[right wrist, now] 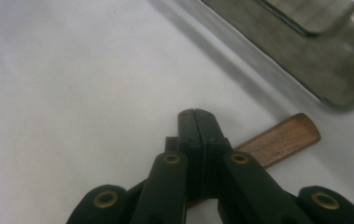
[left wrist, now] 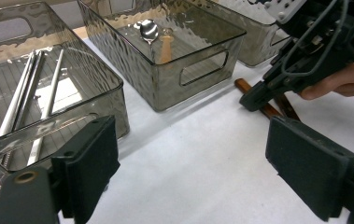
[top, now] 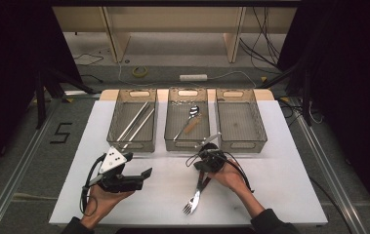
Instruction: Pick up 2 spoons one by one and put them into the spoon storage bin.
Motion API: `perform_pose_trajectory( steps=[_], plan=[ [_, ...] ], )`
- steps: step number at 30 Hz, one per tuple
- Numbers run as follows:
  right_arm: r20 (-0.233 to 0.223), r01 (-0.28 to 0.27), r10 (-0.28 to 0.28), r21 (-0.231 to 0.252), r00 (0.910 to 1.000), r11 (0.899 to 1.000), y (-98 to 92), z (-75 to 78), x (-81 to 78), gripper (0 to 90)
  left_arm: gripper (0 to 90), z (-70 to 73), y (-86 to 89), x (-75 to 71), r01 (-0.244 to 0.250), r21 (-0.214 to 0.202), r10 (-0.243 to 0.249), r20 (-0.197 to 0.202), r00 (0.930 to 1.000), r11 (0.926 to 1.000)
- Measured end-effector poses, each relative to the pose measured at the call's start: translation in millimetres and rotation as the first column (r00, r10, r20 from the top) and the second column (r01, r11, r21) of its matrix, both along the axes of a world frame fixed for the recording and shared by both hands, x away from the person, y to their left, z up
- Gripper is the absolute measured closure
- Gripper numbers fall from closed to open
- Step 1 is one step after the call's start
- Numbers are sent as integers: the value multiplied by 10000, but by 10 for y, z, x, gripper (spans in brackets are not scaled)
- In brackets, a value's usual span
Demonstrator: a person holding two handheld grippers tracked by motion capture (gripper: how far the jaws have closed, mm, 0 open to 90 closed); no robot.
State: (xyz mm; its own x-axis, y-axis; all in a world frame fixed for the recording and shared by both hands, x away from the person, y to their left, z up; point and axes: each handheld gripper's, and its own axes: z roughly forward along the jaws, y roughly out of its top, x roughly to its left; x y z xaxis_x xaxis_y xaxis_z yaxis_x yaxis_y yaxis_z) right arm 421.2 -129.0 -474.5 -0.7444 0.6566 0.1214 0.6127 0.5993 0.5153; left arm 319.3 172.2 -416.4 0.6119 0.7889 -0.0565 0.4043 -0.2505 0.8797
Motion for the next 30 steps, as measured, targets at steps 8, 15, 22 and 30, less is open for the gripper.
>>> perform_pose_trajectory(
  steps=[8, 15, 22, 30],
  plan=[
    [-249, 239, -243, -182, 9994, 9995, -216, 24, -118, 900, 166, -1, -20, -8, 110, 96, -110, 2, 9999, 9999],
    [-389, 373, -384, -288, 9985, 9989, -402, 37, -269, 900, 166, -5, -38, -13, 145, 138, -145, -27, 9999, 9998],
    [-487, 367, -382, -299, 9981, 9989, -551, 43, -427, 900, 166, -3, -40, -14, 147, 139, -147, -3, 9999, 9998],
    [-574, 316, -336, -356, 9978, 9989, -628, 51, -549, 900, 166, 0, -32, -13, 125, 50, -125, 44, 9999, 9999]
  ],
)
